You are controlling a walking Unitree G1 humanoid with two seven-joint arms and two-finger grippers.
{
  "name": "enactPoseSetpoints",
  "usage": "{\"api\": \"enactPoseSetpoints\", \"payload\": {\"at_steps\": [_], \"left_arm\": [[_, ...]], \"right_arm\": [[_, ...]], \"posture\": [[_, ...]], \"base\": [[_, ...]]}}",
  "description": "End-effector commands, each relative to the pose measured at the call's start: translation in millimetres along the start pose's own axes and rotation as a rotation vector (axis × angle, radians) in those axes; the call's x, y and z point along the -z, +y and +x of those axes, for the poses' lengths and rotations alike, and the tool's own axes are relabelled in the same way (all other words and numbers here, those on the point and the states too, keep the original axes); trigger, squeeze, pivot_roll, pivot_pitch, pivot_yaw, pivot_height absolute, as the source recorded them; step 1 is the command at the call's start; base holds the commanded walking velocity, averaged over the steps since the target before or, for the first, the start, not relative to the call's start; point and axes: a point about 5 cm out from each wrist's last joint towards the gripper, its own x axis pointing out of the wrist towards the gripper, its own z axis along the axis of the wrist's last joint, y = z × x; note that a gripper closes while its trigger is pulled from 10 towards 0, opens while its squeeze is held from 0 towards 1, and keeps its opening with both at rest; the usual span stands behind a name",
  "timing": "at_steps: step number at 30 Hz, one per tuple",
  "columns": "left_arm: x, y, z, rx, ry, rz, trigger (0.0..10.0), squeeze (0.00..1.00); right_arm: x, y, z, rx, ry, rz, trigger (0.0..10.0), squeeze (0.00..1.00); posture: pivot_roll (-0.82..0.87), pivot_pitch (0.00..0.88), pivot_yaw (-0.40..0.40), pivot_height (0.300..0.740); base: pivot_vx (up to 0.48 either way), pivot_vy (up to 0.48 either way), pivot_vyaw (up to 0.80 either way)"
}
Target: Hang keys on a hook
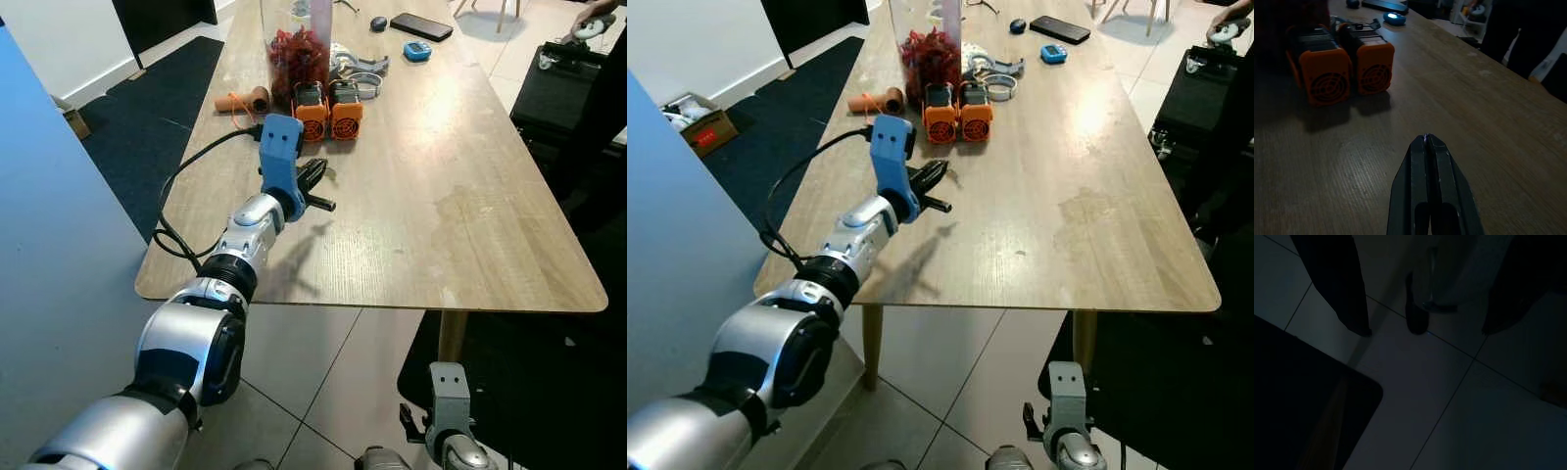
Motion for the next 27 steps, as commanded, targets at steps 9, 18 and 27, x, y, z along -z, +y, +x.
{"api": "enactPoseSetpoints", "payload": {"at_steps": [9,18,27], "left_arm": [[-10.0,9.7,-8.6,0.143,-0.064,-0.075,0.0,0.0],[-3.6,16.0,-40.7,0.583,-0.078,-0.16,0.0,0.0],[49.2,54.1,-110.7,0.803,0.329,0.15,0.0,0.0]], "right_arm": [[-1.9,-5.5,0.3,0.009,0.002,0.001,10.0,0.0],[1.5,-5.8,-1.1,0.012,0.005,0.003,10.0,0.0],[5.5,-6.4,-2.5,0.011,0.017,0.003,10.0,0.0]], "posture": [[0.01,0.064,0.022,0.74],[0.0,0.056,0.024,0.74],[0.01,0.063,0.018,0.74]], "base": [[0.0,0.0,0.0],[0.0,0.0,0.0],[0.0,0.0,0.0]]}}
